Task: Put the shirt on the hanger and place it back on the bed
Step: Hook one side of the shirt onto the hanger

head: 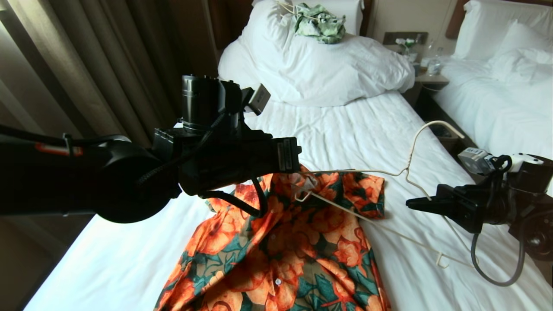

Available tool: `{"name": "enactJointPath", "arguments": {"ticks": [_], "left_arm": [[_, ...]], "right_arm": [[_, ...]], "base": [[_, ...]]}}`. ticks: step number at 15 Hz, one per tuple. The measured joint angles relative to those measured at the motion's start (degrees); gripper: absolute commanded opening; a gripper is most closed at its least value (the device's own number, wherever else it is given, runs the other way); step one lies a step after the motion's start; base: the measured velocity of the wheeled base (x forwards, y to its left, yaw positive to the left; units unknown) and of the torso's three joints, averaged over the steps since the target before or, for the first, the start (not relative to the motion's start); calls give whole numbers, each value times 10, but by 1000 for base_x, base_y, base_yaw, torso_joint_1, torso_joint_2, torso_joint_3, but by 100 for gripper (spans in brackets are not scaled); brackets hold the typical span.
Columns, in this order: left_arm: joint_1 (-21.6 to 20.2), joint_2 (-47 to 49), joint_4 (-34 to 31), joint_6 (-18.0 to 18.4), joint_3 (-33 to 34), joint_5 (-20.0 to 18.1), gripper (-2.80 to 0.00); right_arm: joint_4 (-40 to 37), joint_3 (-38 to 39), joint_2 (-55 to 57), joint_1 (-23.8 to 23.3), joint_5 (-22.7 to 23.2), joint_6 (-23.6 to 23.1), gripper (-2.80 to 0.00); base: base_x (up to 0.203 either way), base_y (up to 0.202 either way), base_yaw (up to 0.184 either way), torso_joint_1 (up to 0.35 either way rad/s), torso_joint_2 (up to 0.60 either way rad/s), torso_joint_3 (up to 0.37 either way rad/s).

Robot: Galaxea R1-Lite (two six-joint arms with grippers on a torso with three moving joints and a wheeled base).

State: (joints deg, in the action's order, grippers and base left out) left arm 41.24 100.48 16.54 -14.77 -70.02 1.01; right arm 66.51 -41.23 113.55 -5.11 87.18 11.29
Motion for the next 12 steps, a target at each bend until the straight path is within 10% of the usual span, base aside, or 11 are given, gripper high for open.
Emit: {"name": "enactJointPath", "arguments": {"ticks": [12], "left_arm": [[1,7,6,29,16,-1,-280]], "right_arm": [[8,-5,-2,-13,0,0,-280]], "base": [[0,0,0,0,0,0]]}}
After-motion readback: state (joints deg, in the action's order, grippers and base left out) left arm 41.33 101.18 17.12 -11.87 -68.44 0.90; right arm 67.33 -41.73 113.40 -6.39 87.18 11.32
